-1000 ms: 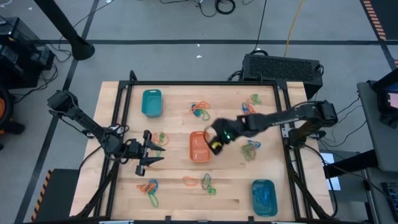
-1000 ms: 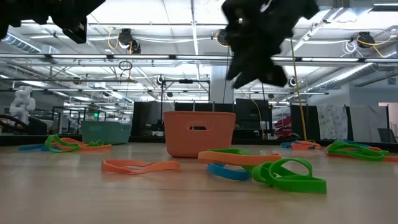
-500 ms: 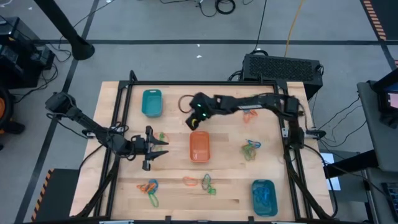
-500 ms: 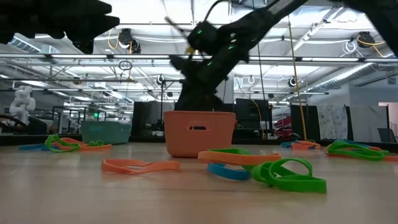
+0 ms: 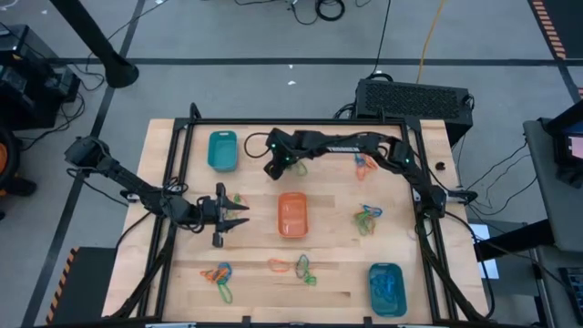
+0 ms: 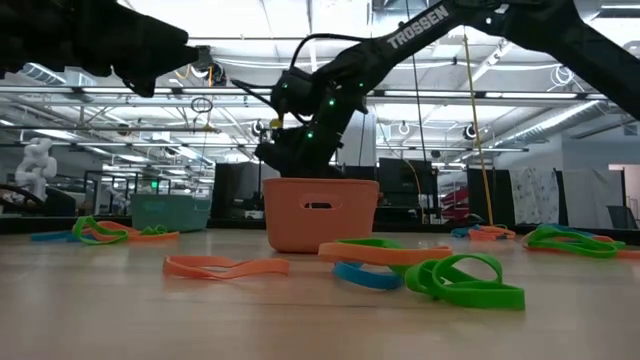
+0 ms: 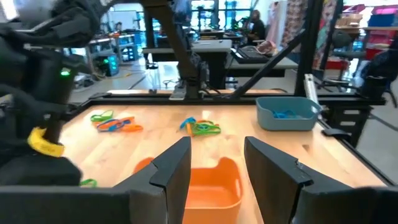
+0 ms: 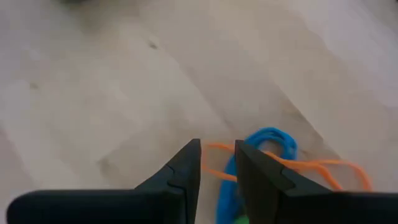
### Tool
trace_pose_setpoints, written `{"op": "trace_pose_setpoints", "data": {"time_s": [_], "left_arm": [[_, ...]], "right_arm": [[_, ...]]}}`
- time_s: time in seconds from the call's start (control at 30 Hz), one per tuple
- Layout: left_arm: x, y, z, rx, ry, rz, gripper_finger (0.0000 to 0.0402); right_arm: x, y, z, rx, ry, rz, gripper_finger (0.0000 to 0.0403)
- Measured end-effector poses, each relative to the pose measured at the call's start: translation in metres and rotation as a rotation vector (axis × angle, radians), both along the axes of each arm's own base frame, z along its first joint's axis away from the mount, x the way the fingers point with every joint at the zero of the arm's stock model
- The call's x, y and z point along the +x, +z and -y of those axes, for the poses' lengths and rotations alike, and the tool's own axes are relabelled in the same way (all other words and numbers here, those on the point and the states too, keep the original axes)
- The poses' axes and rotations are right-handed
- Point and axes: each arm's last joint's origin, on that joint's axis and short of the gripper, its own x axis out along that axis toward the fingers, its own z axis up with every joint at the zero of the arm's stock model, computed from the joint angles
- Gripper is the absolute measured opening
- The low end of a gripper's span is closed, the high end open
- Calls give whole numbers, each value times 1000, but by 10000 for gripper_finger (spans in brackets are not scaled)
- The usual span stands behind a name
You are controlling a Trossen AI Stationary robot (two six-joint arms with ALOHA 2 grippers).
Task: Sort rubber bands into baskets
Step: Put the blue rubber band into the blue bin
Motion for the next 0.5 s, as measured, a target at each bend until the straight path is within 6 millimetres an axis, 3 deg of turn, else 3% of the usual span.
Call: {"op": "trace_pose_setpoints", "data": {"time_s": [0.27, 0.5], "left_arm": [[0, 0, 0, 6, -9, -4, 157], [0, -1, 0, 5, -8, -5, 157]], "right_arm": [[-8, -4, -5, 22, -4, -104, 91], [-5, -1, -15, -124, 20, -151, 91]]}}
